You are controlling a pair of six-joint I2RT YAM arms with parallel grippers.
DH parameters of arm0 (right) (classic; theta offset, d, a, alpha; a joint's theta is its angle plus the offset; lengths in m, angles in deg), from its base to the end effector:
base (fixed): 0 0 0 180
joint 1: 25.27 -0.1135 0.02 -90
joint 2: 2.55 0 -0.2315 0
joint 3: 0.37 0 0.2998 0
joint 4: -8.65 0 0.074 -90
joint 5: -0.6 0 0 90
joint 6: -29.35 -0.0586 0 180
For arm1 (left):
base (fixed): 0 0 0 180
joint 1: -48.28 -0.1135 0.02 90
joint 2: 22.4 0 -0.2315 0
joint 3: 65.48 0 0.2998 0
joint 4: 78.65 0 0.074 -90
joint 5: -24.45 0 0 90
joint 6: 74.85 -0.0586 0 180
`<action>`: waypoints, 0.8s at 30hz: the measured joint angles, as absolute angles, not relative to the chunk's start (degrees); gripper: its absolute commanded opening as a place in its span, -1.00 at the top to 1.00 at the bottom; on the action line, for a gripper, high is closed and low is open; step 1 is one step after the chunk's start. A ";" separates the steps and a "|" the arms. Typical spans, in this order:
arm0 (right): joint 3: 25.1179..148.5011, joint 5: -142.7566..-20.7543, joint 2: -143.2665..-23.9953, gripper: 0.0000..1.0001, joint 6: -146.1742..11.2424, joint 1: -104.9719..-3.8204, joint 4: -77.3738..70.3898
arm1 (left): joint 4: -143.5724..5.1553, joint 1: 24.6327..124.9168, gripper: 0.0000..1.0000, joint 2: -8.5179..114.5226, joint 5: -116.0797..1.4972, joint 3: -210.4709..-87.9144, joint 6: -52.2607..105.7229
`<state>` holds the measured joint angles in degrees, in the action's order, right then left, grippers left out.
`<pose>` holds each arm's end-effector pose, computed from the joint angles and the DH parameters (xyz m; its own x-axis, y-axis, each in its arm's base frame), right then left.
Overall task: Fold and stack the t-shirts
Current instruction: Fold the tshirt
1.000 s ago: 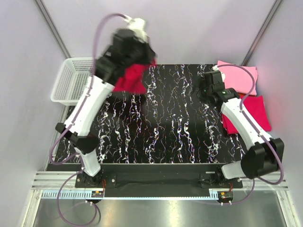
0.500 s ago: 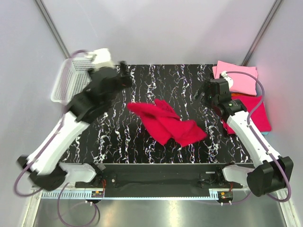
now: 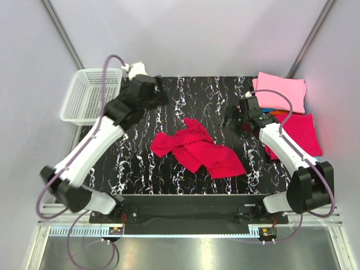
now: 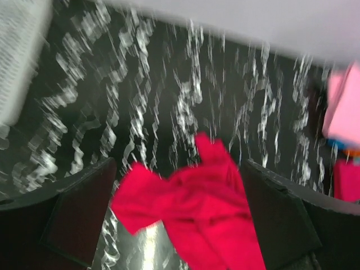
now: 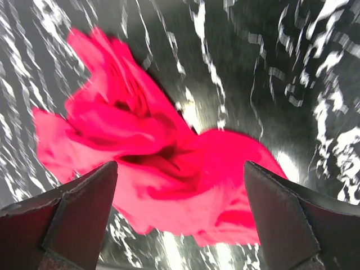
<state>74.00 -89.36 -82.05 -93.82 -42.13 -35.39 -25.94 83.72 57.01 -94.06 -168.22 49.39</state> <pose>0.3475 0.1054 0.2140 -0.7651 0.3398 -0.5470 0.1531 0.9210 0.3582 0.3112 -0.1872 0.3982 -0.4265 -0.3033 -0.8521 -0.0838 0.9513 -0.2967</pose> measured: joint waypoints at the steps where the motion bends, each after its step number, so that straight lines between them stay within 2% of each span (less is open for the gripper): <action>1: 73.46 -88.75 -82.40 -0.99 -93.62 -42.24 -35.61 | -25.74 82.91 -0.98 58.83 -91.33 -167.28 50.11; 5: 70.92 -86.50 -82.56 -1.00 -93.14 -42.70 -36.17 | -22.77 80.28 -0.97 66.00 -79.42 -163.04 52.60; 10: 69.94 -85.15 -82.58 -1.00 -92.97 -42.85 -36.17 | -21.87 79.72 -0.97 71.66 -70.07 -162.36 53.15; 17: 69.74 -84.14 -84.22 -0.99 -92.99 -42.98 -36.15 | -21.83 79.72 -0.96 76.82 -65.83 -161.90 53.28; 19: 69.63 -83.83 -84.55 -0.99 -92.97 -43.18 -36.15 | -21.76 79.61 -0.77 78.24 -67.09 -160.77 53.81; 20: 69.63 -83.72 -84.61 -0.99 -92.97 -43.27 -36.15 | -21.65 79.54 -0.59 79.11 -67.99 -160.16 54.22; 24: 69.63 -83.66 -84.70 -0.99 -92.97 -43.40 -36.13 | -21.35 78.89 -0.32 83.31 -71.07 -159.74 54.90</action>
